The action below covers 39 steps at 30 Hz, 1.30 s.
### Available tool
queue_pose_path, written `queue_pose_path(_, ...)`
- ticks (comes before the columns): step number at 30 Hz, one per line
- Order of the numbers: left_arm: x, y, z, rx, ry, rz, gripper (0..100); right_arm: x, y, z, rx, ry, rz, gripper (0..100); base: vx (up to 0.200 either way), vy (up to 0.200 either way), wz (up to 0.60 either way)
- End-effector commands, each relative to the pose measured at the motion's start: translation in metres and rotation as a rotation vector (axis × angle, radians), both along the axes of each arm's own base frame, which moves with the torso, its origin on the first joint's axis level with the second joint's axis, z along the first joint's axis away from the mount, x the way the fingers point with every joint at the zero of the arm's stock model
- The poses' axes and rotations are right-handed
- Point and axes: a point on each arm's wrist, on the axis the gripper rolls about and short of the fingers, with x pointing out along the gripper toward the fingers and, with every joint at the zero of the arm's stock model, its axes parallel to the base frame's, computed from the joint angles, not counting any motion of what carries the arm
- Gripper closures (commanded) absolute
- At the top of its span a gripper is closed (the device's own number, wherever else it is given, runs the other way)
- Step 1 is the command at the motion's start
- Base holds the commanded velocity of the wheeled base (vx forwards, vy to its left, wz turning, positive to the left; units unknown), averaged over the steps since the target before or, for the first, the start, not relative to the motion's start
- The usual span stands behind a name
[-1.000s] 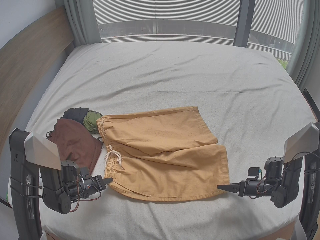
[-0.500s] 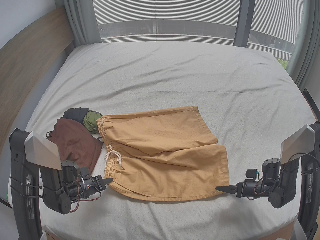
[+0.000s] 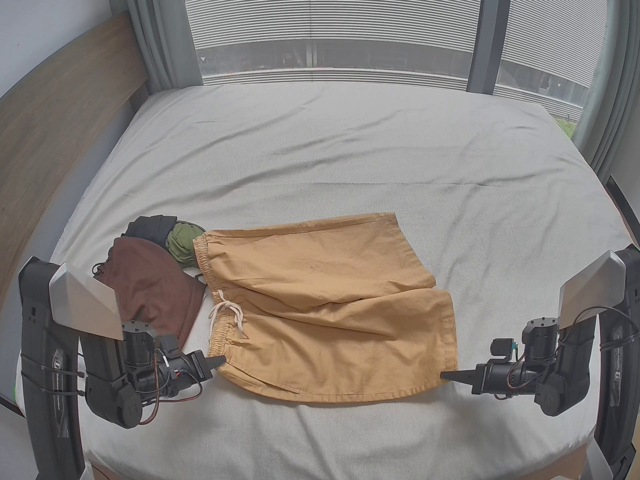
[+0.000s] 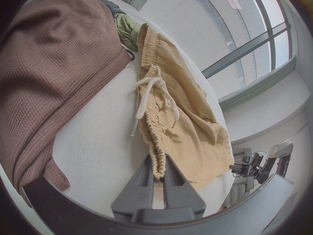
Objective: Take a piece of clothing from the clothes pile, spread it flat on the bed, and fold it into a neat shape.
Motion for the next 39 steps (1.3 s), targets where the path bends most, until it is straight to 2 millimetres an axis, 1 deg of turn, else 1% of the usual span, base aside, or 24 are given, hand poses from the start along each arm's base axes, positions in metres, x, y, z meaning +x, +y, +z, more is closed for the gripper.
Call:
queue_pose_path(1, 0.0, 0.002, 0.001, -0.005, 0.001, 0.001, 100, -0.002, -0.001, 0.001, 0.002, 0.006, -0.001, 100, 0.0, 0.0, 0.0)
queue_pose_path(4, -0.007, 0.004, 0.003, -0.011, 0.018, -0.005, 100, -0.008, 0.0, 0.003, 0.004, 0.025, 0.003, 100, 0.0, 0.0, 0.0)
queue_pose_path(6, -0.014, 0.004, 0.009, -0.021, 0.025, -0.021, 100, -0.01, 0.002, 0.006, 0.003, 0.023, 0.007, 100, 0.0, 0.0, 0.0)
queue_pose_path(8, -0.025, 0.004, 0.02, -0.047, 0.033, -0.06, 100, -0.014, 0.005, 0.008, 0.003, 0.029, 0.021, 100, 0.0, 0.0, 0.0)
queue_pose_path(11, -0.035, 0.005, 0.027, -0.062, 0.046, -0.087, 100, -0.016, 0.007, 0.007, 0.001, 0.038, 0.03, 100, 0.0, 0.0, 0.0)
queue_pose_path(12, -0.035, 0.005, 0.027, -0.063, 0.044, -0.088, 100, -0.016, 0.007, 0.007, 0.001, 0.038, 0.03, 100, 0.0, 0.0, 0.0)
queue_pose_path(13, -0.041, 0.005, 0.031, -0.064, 0.053, -0.093, 100, -0.018, 0.006, 0.006, 0.0, 0.049, 0.029, 100, 0.0, 0.0, 0.0)
queue_pose_path(19, -0.051, 0.007, 0.029, -0.045, 0.08, -0.099, 100, -0.026, 0.006, 0.004, -0.005, 0.083, 0.032, 100, 0.0, 0.0, 0.0)
queue_pose_path(25, -0.06, 0.015, 0.026, -0.012, 0.097, -0.096, 100, -0.033, 0.005, 0.005, -0.011, 0.106, 0.034, 100, 0.0, 0.0, 0.0)
queue_pose_path(30, -0.07, 0.015, 0.025, -0.004, 0.119, -0.138, 100, -0.042, 0.003, 0.005, -0.028, 0.119, 0.045, 100, 0.0, 0.0, 0.0)
queue_pose_path(39, -0.08, 0.013, 0.025, -0.004, 0.145, -0.165, 100, -0.054, 0.002, 0.003, -0.056, 0.136, 0.071, 100, 0.0, 0.0, 0.0)
